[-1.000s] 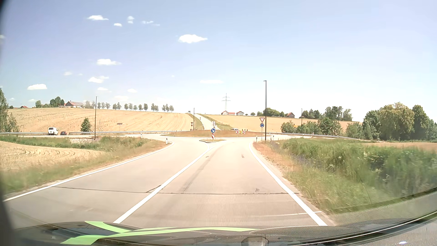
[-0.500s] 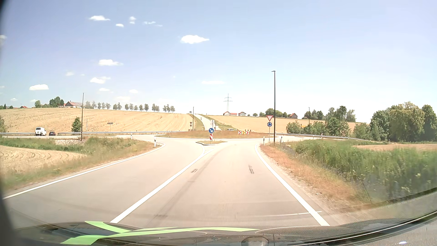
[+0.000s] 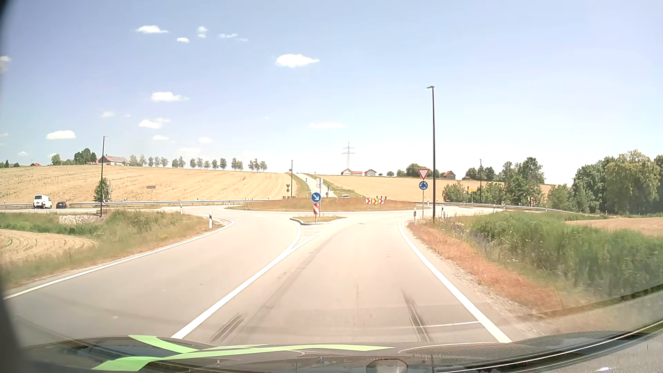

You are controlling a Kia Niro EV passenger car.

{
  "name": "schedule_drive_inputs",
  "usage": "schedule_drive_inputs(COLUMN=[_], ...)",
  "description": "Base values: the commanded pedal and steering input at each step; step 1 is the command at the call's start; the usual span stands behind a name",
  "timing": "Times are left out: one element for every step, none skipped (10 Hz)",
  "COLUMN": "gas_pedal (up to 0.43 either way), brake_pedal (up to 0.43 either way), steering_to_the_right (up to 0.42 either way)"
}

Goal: Follow the waypoints while adhering to traffic rules and regulations

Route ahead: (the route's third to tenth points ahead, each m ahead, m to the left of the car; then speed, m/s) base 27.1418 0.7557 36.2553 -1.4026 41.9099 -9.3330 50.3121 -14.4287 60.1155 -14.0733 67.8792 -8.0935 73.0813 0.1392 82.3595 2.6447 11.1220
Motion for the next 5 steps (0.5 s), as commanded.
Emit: schedule_drive_inputs(gas_pedal=[0.0,0.0,0.0,0.0,0.0], brake_pedal=[0.201,0.183,0.171,0.165,0.165], steering_to_the_right=[-0.002,0.0,0.002,0.005,0.009])
